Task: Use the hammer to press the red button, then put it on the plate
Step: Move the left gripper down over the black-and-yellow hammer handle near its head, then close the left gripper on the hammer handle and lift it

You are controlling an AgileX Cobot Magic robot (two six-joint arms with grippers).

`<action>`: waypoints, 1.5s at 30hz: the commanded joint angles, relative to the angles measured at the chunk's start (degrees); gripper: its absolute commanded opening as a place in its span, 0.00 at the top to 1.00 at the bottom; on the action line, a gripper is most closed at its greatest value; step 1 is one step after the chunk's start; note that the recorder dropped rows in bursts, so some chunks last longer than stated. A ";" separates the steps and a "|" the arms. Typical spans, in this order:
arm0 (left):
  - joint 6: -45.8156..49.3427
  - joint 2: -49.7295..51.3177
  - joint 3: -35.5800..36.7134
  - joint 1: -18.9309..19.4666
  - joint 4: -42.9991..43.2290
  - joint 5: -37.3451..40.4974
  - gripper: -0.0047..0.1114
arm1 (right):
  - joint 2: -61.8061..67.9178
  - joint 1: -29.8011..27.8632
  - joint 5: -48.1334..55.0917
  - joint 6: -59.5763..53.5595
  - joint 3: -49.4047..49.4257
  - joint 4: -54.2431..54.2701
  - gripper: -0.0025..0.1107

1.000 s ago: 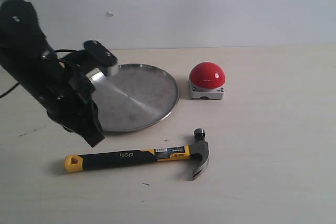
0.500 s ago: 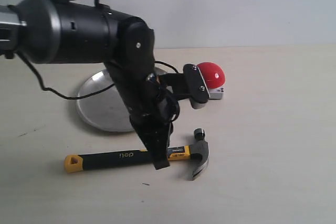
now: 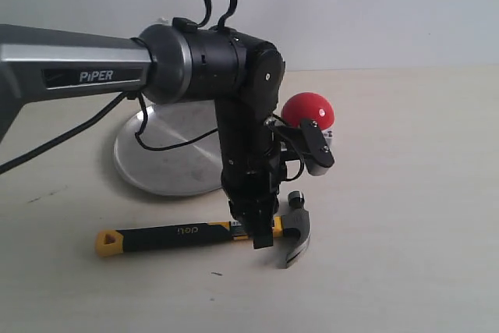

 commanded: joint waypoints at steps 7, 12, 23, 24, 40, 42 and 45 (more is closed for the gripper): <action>1.10 1.60 -0.70 -0.33 0.19 -5.66 0.43 | -0.28 -0.32 -0.43 0.03 0.32 0.05 0.98; 2.78 3.42 -0.70 -0.33 1.22 -6.06 0.43 | -0.28 -0.32 -0.43 0.03 0.32 0.05 0.98; 4.75 5.73 -0.70 -0.33 1.96 -5.98 0.44 | -0.28 -0.32 -0.43 0.03 0.32 0.05 0.98; 5.15 5.73 -0.70 -0.33 1.96 -5.88 0.47 | -0.28 -0.32 -0.43 0.03 0.32 0.05 0.98; 4.50 4.61 -0.70 -0.33 1.49 -6.61 0.96 | -0.28 -0.32 -0.43 0.03 0.32 0.05 0.98; 4.50 3.37 -0.70 -0.33 1.37 -7.04 0.96 | -0.28 -0.32 -0.43 0.03 0.32 0.05 0.98; 4.50 0.79 -0.70 -0.33 1.28 -8.72 0.96 | -0.28 -0.32 -0.43 0.03 0.32 0.05 0.98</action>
